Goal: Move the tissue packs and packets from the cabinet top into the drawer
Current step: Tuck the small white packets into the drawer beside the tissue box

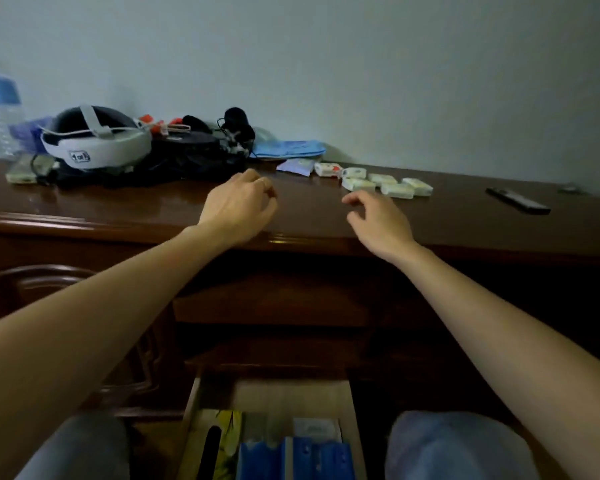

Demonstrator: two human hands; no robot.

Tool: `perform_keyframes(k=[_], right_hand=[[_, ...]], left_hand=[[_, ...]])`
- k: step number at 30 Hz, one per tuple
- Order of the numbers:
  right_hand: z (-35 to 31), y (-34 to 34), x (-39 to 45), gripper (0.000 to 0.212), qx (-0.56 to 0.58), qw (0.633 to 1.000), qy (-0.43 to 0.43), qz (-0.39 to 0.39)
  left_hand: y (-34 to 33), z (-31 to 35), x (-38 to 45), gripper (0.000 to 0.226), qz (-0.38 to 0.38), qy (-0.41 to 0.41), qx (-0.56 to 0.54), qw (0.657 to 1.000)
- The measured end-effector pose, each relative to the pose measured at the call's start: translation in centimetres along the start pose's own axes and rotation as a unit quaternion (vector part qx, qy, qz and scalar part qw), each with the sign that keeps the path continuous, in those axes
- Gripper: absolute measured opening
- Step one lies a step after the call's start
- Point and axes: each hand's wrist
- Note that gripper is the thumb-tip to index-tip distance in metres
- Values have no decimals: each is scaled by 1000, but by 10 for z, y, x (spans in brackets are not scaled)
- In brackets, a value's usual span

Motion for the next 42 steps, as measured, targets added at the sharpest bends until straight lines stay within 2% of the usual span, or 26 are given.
perform_keyframes(k=[2, 4, 6, 8, 12, 16, 18, 20, 22, 25, 29, 32, 35, 39, 42], right_hand=[[13, -10, 20, 36, -55, 996, -25, -65], [27, -18, 41, 32, -93, 994, -12, -50], [41, -18, 67, 28, -69, 997, -24, -20], [63, -15, 96, 37, -83, 995, -46, -22], [122, -5, 142, 68, -146, 981, -129, -16], [168, -3, 186, 77, -137, 981, -125, -51], [181, -15, 206, 72, -125, 981, -116, -93], [190, -29, 220, 66, -144, 976, -102, -126], [196, -36, 226, 60, -147, 977, -92, -122], [193, -34, 223, 52, -128, 981, -95, -107], [179, -23, 199, 49, -48, 985, -116, -122], [161, -16, 171, 54, -15, 988, -97, -116], [140, -14, 137, 51, 0, 994, -76, -84], [108, -11, 89, 46, -37, 994, -68, -75], [75, -10, 47, 36, -29, 998, -42, -24]], left_hand=[[-16, -1, 20, 28, -31, 13, -9, 999], [-37, 2, 42, 30, -54, 18, -23, 998], [-59, 7, 69, 35, -73, 19, -35, 997], [-83, 19, 102, 50, -101, 12, -52, 993], [-134, 59, 169, 91, -149, -12, -110, 983], [-185, 95, 221, 118, -171, -36, -89, 981], [-213, 104, 235, 113, -199, -36, -111, 973], [-236, 106, 243, 95, -206, -37, -136, 968], [-247, 104, 249, 81, -165, -43, -117, 978], [-244, 104, 245, 79, -110, -42, -64, 991], [-219, 104, 227, 80, -164, -32, -113, 979], [-193, 96, 201, 79, -152, -51, -71, 985], [-166, 84, 166, 78, -152, -53, -44, 986], [-120, 71, 117, 56, -179, -41, -49, 982], [-81, 74, 69, 40, -138, -60, -44, 988]])
Point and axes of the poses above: each hand's wrist, its own x-axis towards the middle knuckle, its own y-axis out of the back of the hand, z = x × y, and after that the axes turned 6 degrees about x, right-handed
